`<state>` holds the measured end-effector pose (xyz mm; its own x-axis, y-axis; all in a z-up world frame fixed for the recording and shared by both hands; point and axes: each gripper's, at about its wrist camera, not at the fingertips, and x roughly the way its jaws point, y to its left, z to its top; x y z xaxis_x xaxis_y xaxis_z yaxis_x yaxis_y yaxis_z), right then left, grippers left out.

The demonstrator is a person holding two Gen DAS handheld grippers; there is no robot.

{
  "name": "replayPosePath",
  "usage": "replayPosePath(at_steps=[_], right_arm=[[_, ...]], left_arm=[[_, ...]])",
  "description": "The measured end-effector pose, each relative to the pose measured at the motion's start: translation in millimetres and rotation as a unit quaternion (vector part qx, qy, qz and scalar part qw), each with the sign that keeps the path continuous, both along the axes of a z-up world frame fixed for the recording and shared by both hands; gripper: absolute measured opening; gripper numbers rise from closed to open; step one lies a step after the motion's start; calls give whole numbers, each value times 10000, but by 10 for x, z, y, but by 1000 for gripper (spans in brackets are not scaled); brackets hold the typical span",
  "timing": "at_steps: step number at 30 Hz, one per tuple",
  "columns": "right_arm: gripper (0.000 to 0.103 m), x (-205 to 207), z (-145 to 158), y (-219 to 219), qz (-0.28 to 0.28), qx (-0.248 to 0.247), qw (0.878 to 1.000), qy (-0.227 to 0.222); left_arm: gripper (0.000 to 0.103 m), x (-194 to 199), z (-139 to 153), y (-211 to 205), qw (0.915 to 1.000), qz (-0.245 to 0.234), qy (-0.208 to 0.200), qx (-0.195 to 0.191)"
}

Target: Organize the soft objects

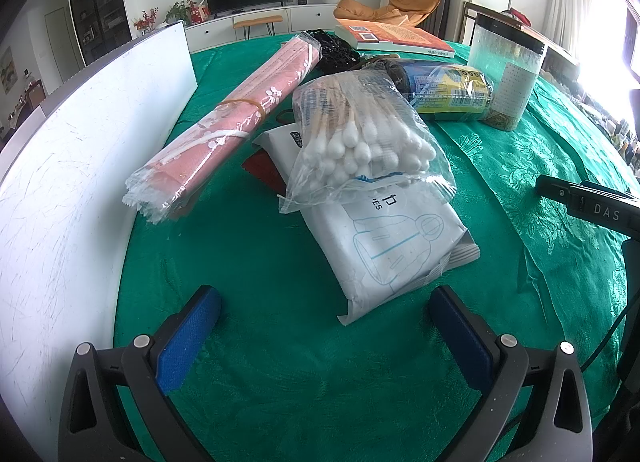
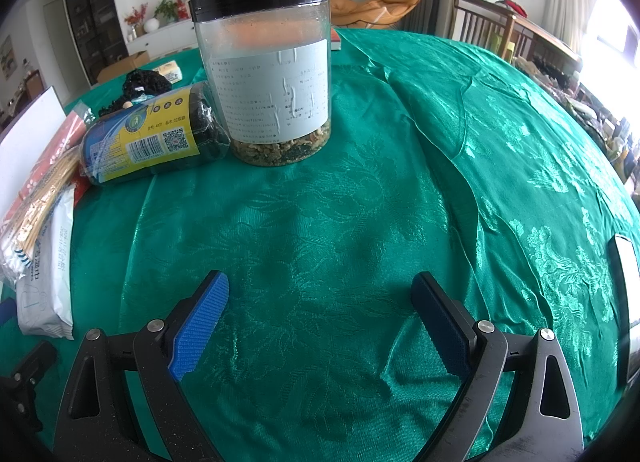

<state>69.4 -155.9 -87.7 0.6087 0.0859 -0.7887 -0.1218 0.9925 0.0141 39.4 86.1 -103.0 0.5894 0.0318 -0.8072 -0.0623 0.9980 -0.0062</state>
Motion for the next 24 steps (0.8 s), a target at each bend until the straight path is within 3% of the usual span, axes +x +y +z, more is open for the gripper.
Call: replayPosePath(at_steps=[24], right_arm=[[95,14,22,-9,-1,1,10000,1]], left_arm=[[103,4,-2,-3,10000,6,-1,2]])
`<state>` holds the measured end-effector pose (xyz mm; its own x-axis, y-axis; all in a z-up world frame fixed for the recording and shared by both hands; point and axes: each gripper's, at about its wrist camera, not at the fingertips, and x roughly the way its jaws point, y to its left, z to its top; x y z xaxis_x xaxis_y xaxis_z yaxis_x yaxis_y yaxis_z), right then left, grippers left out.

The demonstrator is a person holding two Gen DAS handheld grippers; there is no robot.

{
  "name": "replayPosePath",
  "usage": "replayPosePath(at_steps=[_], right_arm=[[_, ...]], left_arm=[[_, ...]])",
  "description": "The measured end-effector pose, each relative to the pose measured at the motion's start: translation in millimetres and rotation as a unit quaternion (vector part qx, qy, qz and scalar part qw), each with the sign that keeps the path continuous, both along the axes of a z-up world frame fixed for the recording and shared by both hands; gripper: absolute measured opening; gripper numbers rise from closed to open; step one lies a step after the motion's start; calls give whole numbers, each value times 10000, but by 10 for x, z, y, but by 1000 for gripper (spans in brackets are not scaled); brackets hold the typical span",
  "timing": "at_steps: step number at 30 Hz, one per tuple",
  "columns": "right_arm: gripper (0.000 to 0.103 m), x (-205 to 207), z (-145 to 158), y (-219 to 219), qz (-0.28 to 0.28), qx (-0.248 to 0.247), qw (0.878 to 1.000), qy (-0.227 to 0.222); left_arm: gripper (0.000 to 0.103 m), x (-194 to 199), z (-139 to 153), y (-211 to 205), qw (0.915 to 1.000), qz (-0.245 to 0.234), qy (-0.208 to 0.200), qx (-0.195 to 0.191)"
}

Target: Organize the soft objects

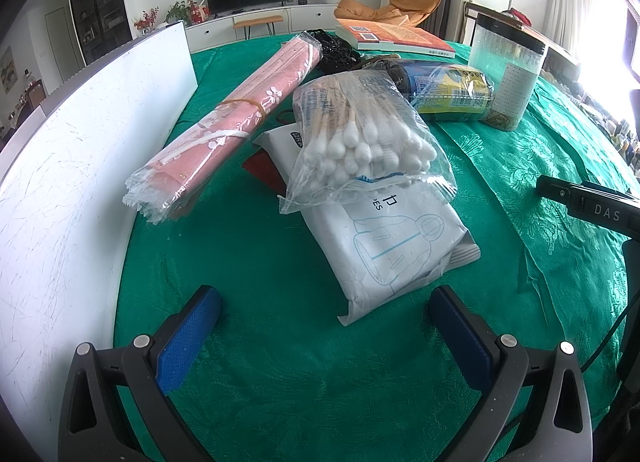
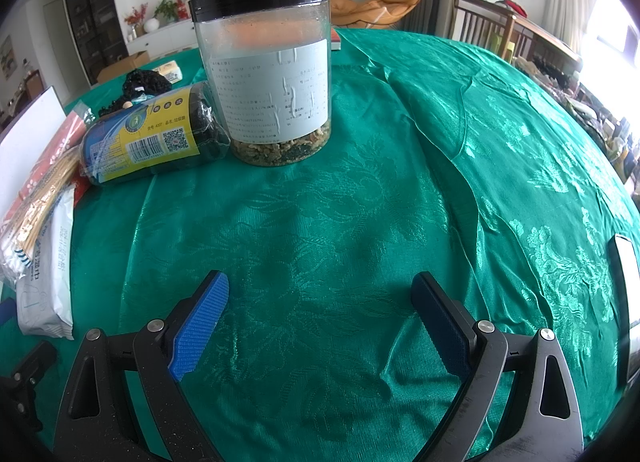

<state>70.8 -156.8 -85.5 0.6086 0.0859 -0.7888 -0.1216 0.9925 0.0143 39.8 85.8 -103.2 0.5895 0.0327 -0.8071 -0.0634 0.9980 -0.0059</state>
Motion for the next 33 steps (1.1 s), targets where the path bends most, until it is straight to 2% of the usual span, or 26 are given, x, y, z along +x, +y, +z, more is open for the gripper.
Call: replayPosePath(at_steps=[33], right_arm=[[95,-13,-12,16,-1,-5,10000,-1]], left_arm=[[103,-1,0,8,10000,6,-3,0]])
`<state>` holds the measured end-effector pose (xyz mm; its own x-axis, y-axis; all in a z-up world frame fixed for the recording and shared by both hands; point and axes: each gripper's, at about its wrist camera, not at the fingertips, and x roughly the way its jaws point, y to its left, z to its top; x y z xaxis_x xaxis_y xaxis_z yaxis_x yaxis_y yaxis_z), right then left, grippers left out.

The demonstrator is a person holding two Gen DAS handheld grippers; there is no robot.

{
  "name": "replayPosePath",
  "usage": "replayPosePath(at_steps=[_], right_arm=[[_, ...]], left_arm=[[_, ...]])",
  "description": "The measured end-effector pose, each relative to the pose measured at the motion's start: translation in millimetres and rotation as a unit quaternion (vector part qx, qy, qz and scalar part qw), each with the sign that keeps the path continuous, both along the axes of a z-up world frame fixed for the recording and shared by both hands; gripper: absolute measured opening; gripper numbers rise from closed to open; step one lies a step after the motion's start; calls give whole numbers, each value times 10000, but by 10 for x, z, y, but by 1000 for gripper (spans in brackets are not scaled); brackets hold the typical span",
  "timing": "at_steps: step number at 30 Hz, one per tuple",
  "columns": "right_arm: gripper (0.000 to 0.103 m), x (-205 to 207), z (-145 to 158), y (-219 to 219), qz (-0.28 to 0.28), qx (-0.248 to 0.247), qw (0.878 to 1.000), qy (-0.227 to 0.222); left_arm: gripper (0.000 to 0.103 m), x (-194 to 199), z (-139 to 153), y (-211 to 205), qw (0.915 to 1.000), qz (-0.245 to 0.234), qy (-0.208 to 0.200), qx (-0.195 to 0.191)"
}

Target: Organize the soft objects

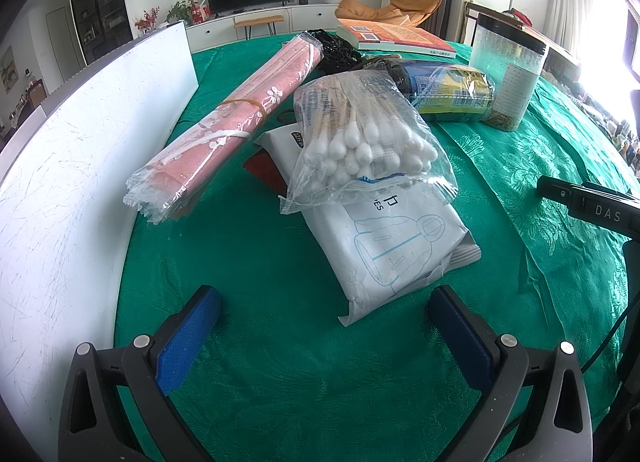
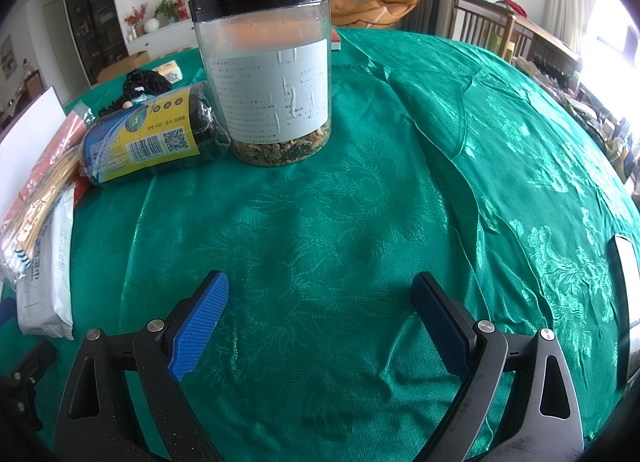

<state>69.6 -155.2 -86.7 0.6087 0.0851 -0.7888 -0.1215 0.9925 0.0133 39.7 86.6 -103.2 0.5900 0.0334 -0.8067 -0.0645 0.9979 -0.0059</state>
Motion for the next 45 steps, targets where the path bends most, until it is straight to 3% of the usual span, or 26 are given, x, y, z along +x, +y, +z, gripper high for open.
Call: replayPosePath(at_steps=[45], right_arm=[[95,5,7,-4,-1,-1,10000,0]], left_arm=[[103,1,-1,-10,10000,8,-4,2]])
